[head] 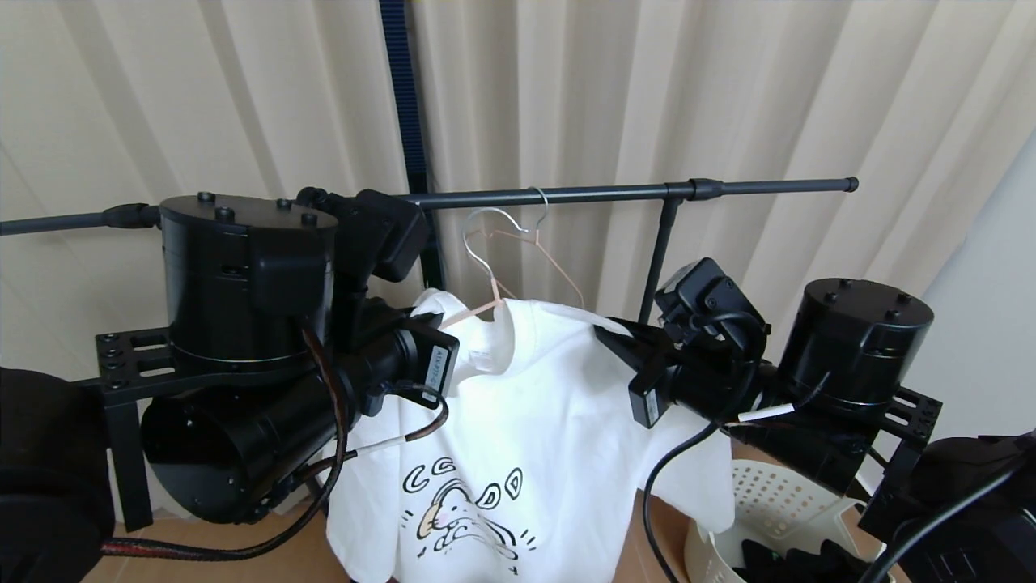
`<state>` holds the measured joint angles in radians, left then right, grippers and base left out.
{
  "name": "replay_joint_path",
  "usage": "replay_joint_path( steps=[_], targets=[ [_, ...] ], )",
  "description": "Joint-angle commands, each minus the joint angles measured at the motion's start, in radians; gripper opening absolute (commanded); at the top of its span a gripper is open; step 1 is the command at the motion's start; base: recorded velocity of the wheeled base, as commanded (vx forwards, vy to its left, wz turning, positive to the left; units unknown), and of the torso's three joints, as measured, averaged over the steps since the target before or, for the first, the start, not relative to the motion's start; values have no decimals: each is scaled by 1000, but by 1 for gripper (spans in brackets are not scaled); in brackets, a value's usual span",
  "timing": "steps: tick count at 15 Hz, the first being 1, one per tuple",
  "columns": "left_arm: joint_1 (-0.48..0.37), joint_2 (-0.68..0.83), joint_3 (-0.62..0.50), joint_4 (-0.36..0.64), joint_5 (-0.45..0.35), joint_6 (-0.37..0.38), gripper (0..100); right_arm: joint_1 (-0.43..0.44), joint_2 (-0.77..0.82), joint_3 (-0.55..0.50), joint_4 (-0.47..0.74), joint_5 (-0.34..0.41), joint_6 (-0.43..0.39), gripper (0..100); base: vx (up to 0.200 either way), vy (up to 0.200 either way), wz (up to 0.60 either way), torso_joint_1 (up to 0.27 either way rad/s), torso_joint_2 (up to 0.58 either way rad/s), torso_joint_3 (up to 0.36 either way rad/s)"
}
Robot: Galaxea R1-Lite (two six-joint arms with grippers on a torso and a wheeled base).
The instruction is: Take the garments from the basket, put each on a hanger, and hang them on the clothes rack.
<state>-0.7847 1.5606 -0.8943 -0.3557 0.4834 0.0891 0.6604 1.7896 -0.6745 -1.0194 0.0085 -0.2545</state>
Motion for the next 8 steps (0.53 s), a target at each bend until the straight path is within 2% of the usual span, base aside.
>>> replay_joint_path(
  steps=[1,5,7,8],
  targets=[
    [-24,-4,-9,1,0,-9,0,7,27,-16,-1,-1,6,0,0,0,0,0,0,0],
    [-62,-17,-17,0,-2,-19,0,11,50,-43,-4,-7,60,0,0,0,0,0,0,0],
    [-45,-28,-3,6,0,-14,0,8,27,-37,-2,2,61,0,0,0,0,0,0,0],
    [-7,-40,5,9,0,-8,0,-4,4,-31,4,5,61,0,0,0,0,0,0,0]
  ],
)
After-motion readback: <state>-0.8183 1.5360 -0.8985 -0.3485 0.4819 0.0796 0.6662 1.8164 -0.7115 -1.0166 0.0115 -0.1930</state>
